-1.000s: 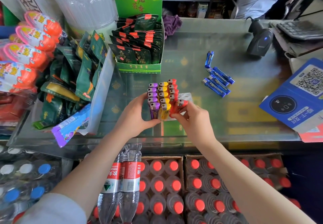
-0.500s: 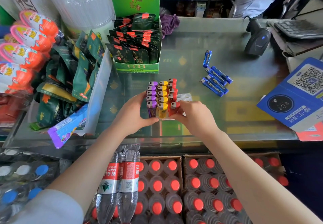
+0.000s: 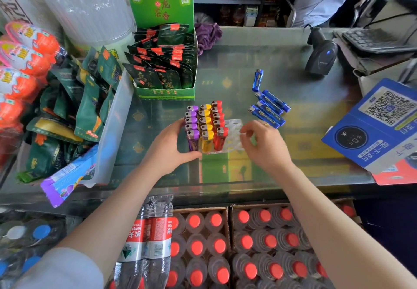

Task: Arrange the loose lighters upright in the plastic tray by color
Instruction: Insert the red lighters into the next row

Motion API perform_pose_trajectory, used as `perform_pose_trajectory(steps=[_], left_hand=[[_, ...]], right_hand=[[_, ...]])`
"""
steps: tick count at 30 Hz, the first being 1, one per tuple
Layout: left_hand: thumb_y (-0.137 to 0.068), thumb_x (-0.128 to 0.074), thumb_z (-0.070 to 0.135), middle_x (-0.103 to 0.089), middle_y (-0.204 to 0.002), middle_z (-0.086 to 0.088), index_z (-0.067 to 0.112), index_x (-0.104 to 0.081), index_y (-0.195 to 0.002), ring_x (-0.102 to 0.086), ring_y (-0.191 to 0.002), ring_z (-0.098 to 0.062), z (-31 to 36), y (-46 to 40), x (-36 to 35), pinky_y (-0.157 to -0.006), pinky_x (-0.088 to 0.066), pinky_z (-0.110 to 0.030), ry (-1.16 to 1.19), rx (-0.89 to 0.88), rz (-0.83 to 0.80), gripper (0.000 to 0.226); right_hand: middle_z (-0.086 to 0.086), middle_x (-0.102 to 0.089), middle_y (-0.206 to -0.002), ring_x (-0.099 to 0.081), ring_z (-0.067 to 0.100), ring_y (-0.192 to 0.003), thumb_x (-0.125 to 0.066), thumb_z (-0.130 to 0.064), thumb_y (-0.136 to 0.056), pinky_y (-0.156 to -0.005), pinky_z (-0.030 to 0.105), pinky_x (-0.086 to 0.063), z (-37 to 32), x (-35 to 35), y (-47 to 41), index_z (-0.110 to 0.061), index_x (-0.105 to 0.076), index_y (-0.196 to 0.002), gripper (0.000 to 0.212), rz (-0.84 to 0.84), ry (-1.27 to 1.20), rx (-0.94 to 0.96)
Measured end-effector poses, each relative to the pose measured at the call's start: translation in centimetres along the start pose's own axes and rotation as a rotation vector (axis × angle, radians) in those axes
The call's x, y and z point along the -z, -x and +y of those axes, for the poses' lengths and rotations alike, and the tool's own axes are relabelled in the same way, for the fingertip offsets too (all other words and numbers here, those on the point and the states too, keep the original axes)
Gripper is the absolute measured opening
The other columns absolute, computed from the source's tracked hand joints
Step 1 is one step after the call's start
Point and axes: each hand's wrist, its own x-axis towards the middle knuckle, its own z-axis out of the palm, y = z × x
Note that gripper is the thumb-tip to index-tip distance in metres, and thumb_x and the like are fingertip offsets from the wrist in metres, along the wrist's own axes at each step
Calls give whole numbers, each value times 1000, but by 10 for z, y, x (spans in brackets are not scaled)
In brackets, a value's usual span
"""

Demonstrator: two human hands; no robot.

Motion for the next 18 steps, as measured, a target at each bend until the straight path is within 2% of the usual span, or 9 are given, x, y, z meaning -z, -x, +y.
perform_pose_trajectory(steps=[2,4,8,14,18], left_hand=[[-64,-77,39,-47,-135,0,21,-37,-130,-44,-121,-20,1,-4,1,-96,-34,-34,0,-5,-15,79],[-64,-77,40,-47,-134,1,22,-37,-129,-44,-121,-19,1,-6,1,-96,-34,-34,-5,-6,-26,79],[-63,-76,43,-47,-134,3,23,-37,-129,-43,-121,-17,-3,-8,1,-96,-34,-33,-12,-5,-27,79],[-62,-77,40,-50,-130,6,25,-40,-126,-46,-117,-15,-6,-2,3,-92,-34,-28,8,-42,-20,75],[-57,-80,41,-51,-128,7,27,-40,-125,-46,-116,-14,-12,6,4,-96,-38,-34,10,-44,-44,80]], right_hand=[[10,-61,-101,-57,32,-84,-53,-13,-86,-59,32,-42,15,6,-10,-10,-62,-96,14,127,74,-64],[15,-57,-111,-55,37,-94,-49,-13,-89,-59,30,-36,27,10,-19,-8,-60,-103,19,185,175,-150],[19,-55,-113,-51,39,-99,-46,-14,-91,-62,33,-35,37,7,-28,-5,-57,-107,22,139,264,-199],[20,-51,-114,-53,40,-94,-47,-9,-91,-61,33,-36,33,0,-30,-1,-56,-106,19,94,275,-281],[18,-51,-114,-55,39,-91,-51,-19,-91,-63,34,-38,23,1,-27,-3,-58,-105,23,-24,275,-289]])
